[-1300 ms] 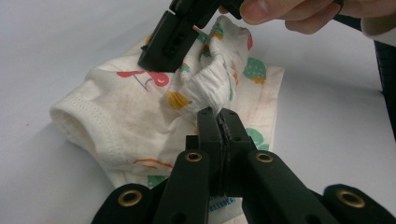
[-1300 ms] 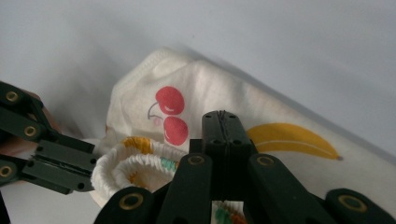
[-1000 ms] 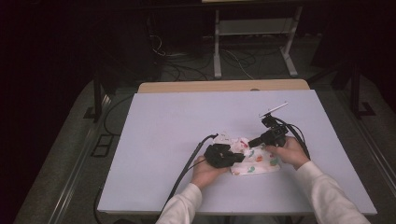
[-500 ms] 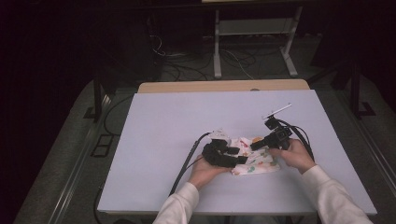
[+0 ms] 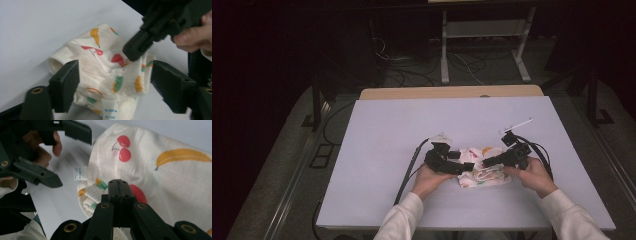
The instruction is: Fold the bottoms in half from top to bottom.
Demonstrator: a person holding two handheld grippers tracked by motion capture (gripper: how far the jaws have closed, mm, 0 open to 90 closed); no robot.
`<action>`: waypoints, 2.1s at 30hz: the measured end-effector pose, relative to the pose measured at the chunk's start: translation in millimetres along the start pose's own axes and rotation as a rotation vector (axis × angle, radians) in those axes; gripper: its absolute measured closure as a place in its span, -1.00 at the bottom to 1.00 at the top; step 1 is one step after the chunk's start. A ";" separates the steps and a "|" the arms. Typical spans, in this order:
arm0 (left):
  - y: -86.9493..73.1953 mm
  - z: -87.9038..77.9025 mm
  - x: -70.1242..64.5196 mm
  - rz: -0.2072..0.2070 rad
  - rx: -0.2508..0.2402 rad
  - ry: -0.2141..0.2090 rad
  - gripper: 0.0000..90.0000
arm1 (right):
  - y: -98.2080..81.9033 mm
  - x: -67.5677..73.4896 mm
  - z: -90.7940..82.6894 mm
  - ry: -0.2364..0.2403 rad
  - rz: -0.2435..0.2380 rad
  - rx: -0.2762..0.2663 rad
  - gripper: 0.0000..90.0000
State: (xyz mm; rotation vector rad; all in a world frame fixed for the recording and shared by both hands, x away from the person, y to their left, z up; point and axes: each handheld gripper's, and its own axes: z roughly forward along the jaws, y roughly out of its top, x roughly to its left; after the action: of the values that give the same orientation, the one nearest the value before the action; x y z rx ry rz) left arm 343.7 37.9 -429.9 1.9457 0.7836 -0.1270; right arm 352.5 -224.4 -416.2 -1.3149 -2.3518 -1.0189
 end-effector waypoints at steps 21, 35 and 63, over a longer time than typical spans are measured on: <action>5.8 -0.1 4.3 -0.023 -0.013 0.095 -0.82 | -33.7 6.5 4.6 -0.055 -0.037 0.024 0.98; 7.2 -3.1 8.0 -0.043 -0.036 0.112 -0.84 | -49.0 -5.6 9.1 -0.080 -0.040 -0.070 0.98; 34.0 1.2 17.3 -0.044 -0.020 0.096 -0.96 | -26.8 3.0 -22.1 -0.080 -0.153 -0.145 -0.41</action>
State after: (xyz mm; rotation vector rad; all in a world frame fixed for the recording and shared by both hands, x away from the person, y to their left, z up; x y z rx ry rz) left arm 377.0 35.0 -411.5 1.9273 0.8880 -0.0521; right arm 326.4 -246.8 -410.7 -1.2622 -2.5128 -1.2235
